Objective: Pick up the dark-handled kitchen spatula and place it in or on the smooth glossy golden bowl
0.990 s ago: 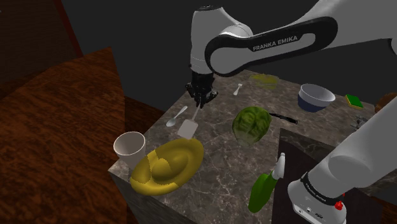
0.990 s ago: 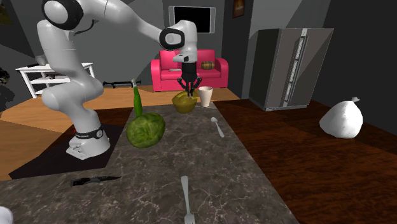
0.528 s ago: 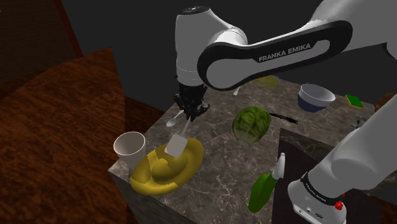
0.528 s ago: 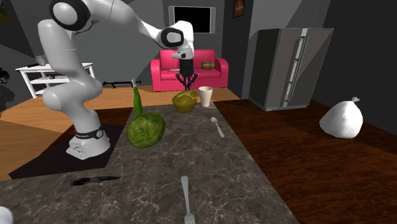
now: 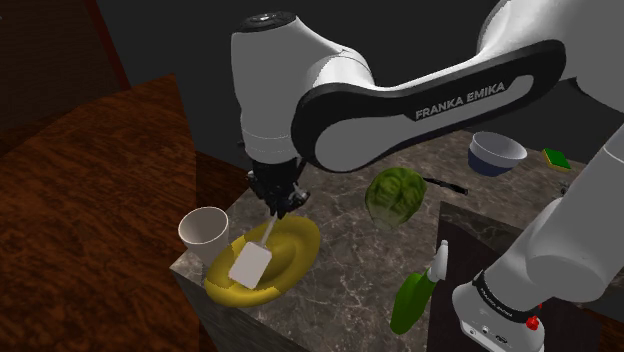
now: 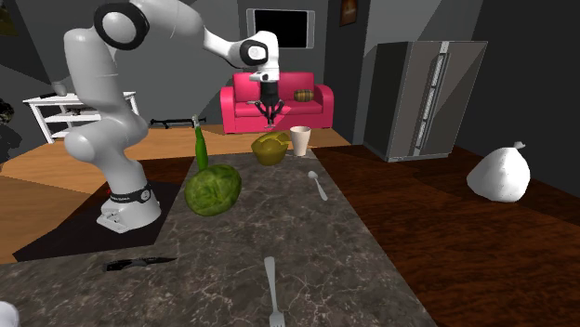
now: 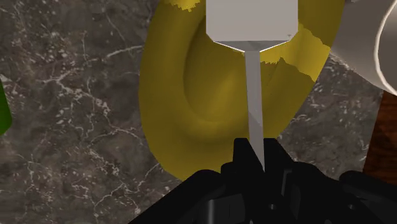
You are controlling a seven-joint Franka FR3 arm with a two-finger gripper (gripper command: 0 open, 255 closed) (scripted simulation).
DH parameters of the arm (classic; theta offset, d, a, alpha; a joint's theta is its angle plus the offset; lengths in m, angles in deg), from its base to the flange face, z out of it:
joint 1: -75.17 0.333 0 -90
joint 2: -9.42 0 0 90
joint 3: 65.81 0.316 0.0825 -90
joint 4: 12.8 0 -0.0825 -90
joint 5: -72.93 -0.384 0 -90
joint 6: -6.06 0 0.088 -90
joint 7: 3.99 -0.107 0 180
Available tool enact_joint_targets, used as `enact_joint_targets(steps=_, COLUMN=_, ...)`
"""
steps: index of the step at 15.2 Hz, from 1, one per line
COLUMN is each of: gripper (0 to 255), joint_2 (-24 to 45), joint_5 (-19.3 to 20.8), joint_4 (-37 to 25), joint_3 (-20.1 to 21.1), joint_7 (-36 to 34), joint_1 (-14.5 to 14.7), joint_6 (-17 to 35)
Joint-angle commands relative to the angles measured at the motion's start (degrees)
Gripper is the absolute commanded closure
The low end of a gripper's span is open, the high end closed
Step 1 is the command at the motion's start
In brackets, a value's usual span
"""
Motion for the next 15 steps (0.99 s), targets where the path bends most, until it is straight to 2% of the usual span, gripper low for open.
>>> enact_joint_targets(steps=1, gripper=255, joint_2=3.2, joint_5=2.3, joint_4=-2.8, joint_3=1.2, joint_7=-4.3, joint_1=2.4, joint_6=-0.9)
enact_joint_targets(steps=2, gripper=255, joint_2=4.0, joint_5=2.8, joint_4=-3.6, joint_3=1.4, joint_7=-5.4, joint_1=3.2, joint_6=-1.2)
enact_joint_targets(steps=15, gripper=255, joint_2=7.7, joint_5=6.3, joint_4=2.7, joint_3=0.4, joint_7=-8.1, joint_1=4.1, joint_6=7.6)
